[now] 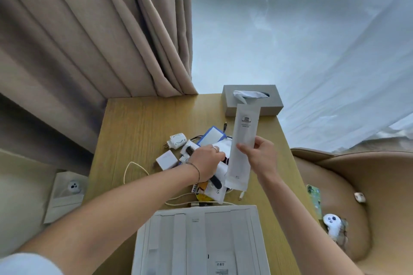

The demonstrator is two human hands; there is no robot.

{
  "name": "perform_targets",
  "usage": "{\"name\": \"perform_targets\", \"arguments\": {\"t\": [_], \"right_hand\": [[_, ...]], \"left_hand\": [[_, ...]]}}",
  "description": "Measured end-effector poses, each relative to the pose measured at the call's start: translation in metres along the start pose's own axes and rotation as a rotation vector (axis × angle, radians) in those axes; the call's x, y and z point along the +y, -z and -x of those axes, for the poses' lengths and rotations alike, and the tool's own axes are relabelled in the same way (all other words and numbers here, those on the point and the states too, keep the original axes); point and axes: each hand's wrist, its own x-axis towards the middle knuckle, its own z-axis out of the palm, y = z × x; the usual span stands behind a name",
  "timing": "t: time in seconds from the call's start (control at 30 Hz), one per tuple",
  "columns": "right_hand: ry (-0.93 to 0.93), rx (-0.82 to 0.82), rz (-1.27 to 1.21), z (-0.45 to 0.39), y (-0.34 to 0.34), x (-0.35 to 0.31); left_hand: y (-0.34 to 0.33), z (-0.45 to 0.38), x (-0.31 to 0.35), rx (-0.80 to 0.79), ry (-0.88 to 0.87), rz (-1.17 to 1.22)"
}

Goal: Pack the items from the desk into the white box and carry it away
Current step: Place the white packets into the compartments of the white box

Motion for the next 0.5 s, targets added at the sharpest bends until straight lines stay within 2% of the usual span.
{"name": "perform_targets", "arguments": {"t": [0.13,0.23,0.4,0.5], "right_hand": [[0.016,-0.048,-0.047,0.001,0.011,0.010],[0.031,-0.081,-0.072,0.002,0.018,0.016],[0.027,-0.112,-0.100,0.006,0.027,0.024],[0.019,-0.136,-0.143,0.010,0.032,0.027]], "left_hand": [[-0.003,-0.019,0.005,-0.179,-0.148,-0.261],[-0.005,-0.027,0.008,-0.178,-0.146,-0.322],[-0.006,-0.030,0.015,-0.169,-0.143,-0.287],[-0.006,-0.024,0.015,-0.108,-0.088,-0.158]]}}
